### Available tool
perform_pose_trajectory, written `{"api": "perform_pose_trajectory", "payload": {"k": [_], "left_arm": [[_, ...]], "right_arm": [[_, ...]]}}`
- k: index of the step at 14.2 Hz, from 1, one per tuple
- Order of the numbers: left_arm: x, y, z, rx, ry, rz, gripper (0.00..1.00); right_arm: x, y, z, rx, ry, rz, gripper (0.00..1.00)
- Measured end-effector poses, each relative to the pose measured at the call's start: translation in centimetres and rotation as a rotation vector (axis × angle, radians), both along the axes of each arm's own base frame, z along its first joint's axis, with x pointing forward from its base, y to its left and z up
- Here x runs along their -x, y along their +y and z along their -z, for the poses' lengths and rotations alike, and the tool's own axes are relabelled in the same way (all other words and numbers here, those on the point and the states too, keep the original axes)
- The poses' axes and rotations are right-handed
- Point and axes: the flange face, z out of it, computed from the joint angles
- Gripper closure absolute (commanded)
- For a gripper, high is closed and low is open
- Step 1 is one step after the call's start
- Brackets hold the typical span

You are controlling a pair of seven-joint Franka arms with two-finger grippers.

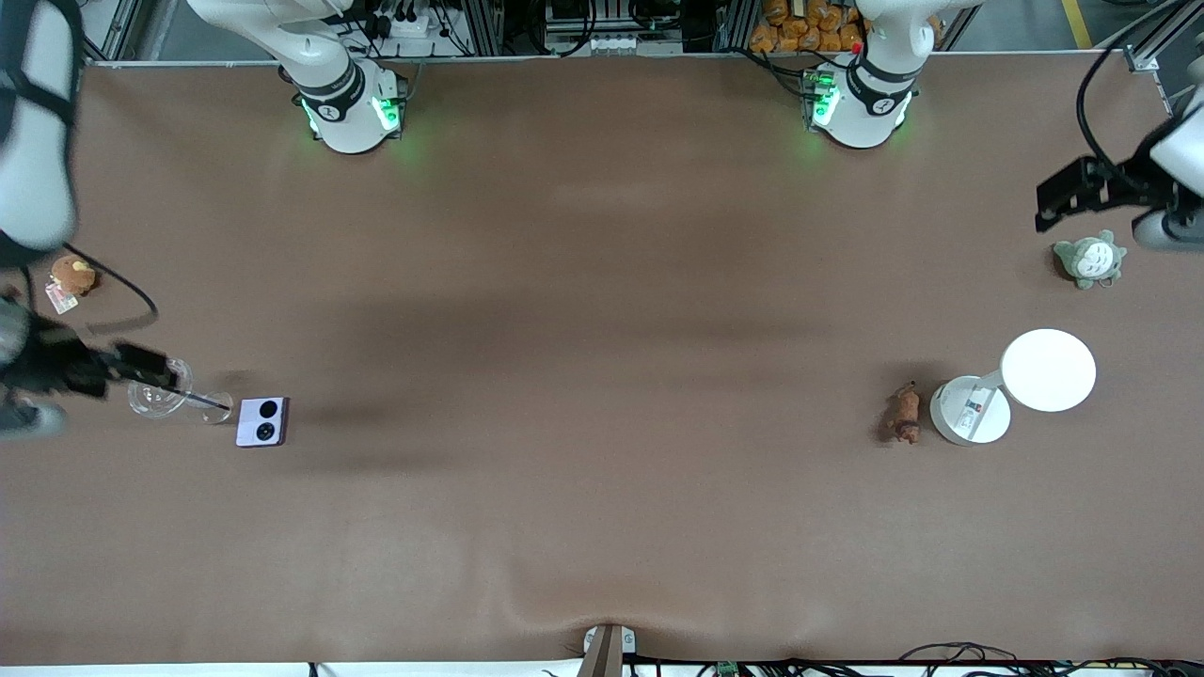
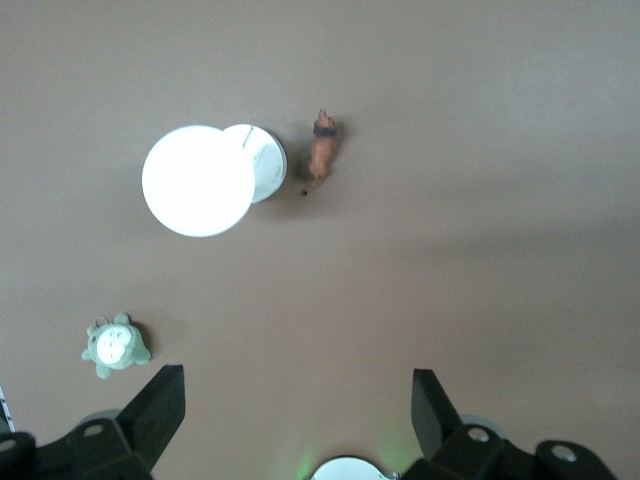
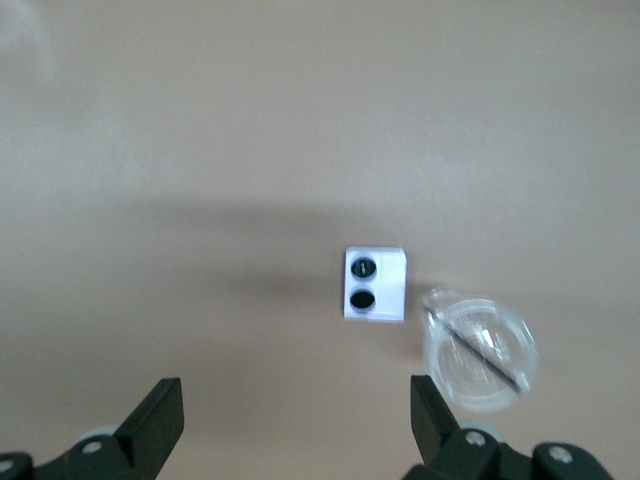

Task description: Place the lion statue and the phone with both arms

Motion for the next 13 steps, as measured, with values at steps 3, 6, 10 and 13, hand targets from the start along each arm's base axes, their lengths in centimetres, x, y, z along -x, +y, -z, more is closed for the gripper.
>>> {"api": "perform_pose_trajectory", "payload": {"k": [3,6,10,13], "left_arm": [[2.9,1.6,-0.2,0.005,0.006,-0.030,0.00],[4.8,2.2,-0.2,0.007,0.007,-0.050,0.00],[4.4,2.1,-0.3,0.008,-0.013,-0.066,0.00],[3.6,2.4,-0.9,0.010,-0.030,-0.074,0.00]], "right_arm": [[4.3,-0.4,-5.6,0.012,0.037,0.021,0.00],[6.9,0.5,-8.5,0.005,0.045,0.043,0.00],[10.5,1.6,-12.0,0.026,0.061,0.111,0.00],[11.4,1.6,-12.1,0.036,0.072,0.127,0.00]]}}
